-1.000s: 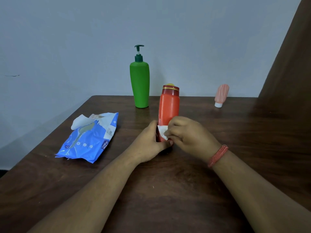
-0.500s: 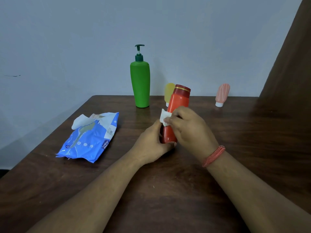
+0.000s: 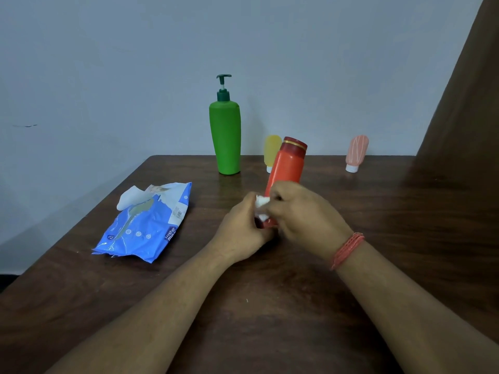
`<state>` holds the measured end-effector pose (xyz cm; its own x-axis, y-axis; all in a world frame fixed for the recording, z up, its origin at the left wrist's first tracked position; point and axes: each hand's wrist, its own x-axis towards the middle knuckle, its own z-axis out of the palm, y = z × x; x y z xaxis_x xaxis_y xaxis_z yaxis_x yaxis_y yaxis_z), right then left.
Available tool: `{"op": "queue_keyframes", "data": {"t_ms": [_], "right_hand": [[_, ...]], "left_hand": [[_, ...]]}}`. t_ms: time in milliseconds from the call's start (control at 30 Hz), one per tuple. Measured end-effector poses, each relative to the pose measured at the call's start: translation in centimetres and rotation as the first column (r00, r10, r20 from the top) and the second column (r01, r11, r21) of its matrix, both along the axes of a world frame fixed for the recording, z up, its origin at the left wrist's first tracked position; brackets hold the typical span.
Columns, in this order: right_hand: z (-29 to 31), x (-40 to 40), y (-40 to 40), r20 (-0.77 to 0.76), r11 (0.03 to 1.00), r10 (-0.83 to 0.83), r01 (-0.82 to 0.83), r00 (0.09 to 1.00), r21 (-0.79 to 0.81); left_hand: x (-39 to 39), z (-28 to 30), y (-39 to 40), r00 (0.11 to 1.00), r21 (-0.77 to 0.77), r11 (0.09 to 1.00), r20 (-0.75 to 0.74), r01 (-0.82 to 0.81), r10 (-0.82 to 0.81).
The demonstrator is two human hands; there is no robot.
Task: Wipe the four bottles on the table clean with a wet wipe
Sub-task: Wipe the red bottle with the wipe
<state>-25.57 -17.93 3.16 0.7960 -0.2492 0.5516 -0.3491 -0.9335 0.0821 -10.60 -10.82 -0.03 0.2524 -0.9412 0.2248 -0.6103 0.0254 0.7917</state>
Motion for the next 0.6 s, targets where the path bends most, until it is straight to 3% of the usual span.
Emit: {"op": "queue_keyframes", "data": {"t_ms": [67, 200, 300, 400, 533, 600], "right_hand": [[0.3, -0.1, -0.3, 0.109, 0.997, -0.066, 0.063, 0.992, 0.038], [-0.3, 0.2, 0.2, -0.05, 0.998, 0.07, -0.069, 0.996, 0.011], [0.0, -0.1, -0.5, 0.05, 0.999, -0.03, 0.027, 0.998, 0.046], [-0.2, 0.0, -0.3, -0.048, 0.999, 0.039, -0.039, 0.998, 0.008], [0.1, -0.4, -0.7, 0.151, 0.998, -0.04, 0.032, 0.988, 0.056], [-0.1, -0.4, -1.0, 0.095, 0.998, -0.036, 0.031, 0.995, 0.049]], "left_hand": [[-0.1, 0.2, 0.1, 1.0, 0.024, 1.0, 0.014, 0.004, -0.005], [0.1, 0.1, -0.1, 1.0, 0.006, 1.0, 0.009, -0.011, 0.011], [0.0, 0.3, 0.0, 1.0, 0.026, 1.0, 0.005, -0.008, 0.008], [0.2, 0.2, -0.1, 1.0, 0.023, 1.0, 0.012, -0.017, 0.016], [0.1, 0.4, 0.0, 0.999, 0.056, 0.998, 0.03, -0.029, 0.027], [0.1, 0.5, 0.0, 0.999, 0.068, 0.997, 0.021, -0.035, 0.034]]}}
